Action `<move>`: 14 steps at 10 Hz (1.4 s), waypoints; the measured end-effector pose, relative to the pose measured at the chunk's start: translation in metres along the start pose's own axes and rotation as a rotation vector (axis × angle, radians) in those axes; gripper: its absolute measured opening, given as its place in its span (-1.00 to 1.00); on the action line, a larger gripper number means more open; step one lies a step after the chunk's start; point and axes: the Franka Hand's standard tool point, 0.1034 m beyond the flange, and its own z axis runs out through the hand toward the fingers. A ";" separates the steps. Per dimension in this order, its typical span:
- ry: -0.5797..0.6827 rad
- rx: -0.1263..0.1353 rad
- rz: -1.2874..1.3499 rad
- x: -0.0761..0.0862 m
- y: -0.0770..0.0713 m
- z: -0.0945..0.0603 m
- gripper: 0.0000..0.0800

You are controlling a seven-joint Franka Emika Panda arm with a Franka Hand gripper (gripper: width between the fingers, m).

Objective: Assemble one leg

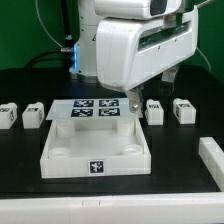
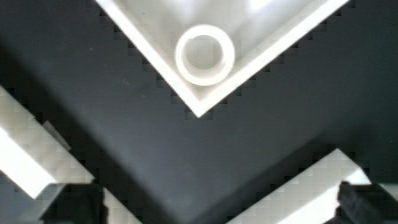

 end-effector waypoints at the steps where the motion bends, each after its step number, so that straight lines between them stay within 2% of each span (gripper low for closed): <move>1: -0.001 0.000 0.001 -0.001 0.000 0.001 0.62; 2: 0.010 -0.010 -0.072 -0.018 -0.001 0.006 0.62; 3: -0.003 -0.002 -0.106 -0.053 -0.011 0.013 0.62; 4: -0.019 0.018 -0.202 -0.070 -0.010 0.013 0.62; 5: -0.010 0.006 -0.305 -0.076 -0.002 0.015 0.62; 9: -0.017 0.003 -0.670 -0.082 -0.003 0.019 0.62; 10: -0.012 0.005 -0.701 -0.100 -0.023 0.036 0.62; 11: -0.026 0.050 -0.682 -0.127 -0.048 0.047 0.62; 12: -0.028 0.060 -0.677 -0.135 -0.048 0.051 0.62; 13: -0.024 0.057 -0.667 -0.141 -0.043 0.054 0.62; 14: -0.024 0.056 -0.663 -0.140 -0.043 0.054 0.62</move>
Offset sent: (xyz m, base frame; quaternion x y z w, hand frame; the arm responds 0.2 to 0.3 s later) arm -0.0437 -0.0472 0.0003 0.0440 0.0022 -0.2138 0.9759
